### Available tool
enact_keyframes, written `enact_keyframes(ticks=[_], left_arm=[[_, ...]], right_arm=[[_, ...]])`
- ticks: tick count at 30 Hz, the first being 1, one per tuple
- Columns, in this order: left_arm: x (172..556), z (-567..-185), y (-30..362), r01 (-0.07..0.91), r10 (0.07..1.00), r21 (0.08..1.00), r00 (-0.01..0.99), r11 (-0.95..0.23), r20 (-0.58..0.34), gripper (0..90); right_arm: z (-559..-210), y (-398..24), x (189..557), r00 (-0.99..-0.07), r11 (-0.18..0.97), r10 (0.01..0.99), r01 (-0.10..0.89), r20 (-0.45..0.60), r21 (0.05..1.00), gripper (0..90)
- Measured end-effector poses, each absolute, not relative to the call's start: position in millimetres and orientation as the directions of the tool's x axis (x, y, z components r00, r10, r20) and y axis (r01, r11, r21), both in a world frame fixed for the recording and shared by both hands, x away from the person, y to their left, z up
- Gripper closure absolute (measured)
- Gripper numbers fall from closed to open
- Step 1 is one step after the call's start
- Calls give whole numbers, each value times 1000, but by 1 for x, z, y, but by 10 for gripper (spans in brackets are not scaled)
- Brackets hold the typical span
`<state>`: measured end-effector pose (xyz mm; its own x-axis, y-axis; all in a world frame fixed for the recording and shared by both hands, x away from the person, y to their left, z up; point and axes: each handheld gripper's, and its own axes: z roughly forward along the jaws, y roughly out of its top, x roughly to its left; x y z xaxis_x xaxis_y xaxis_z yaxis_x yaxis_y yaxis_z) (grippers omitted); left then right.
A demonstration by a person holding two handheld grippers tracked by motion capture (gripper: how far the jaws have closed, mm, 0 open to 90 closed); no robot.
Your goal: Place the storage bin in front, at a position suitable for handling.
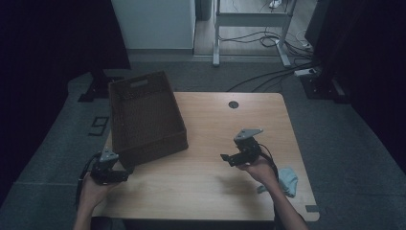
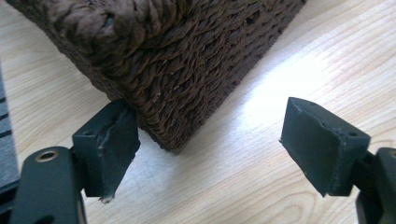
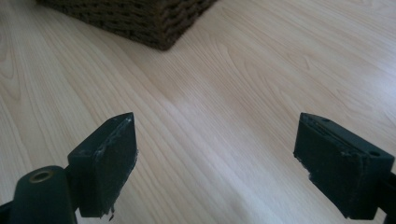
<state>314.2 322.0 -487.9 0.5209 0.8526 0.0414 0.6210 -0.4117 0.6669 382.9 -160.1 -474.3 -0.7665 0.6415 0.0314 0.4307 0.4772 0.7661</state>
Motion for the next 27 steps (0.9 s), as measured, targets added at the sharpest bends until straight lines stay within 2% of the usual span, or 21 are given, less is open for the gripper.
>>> enact_keyframes(ticks=[6, 17, 26, 27], left_arm=[[314, -488, 317, 613, 844, 666, 534, -425, 46, 229], [312, -488, 310, 591, 821, 676, 570, -440, 37, 300], [313, -487, 316, 586, 843, 699, 535, -409, 45, 349], [313, -486, 318, 584, 846, 707, 531, -398, 38, 377]], right_arm=[[-475, -144, 395, -779, 491, 626, 422, 28, 762, 142], [-481, -98, 418, -806, 510, 592, 393, 20, 765, 244], [-481, -71, 433, -817, 509, 576, 379, 21, 773, 308], [-481, -64, 437, -826, 521, 564, 372, 18, 768, 348]])
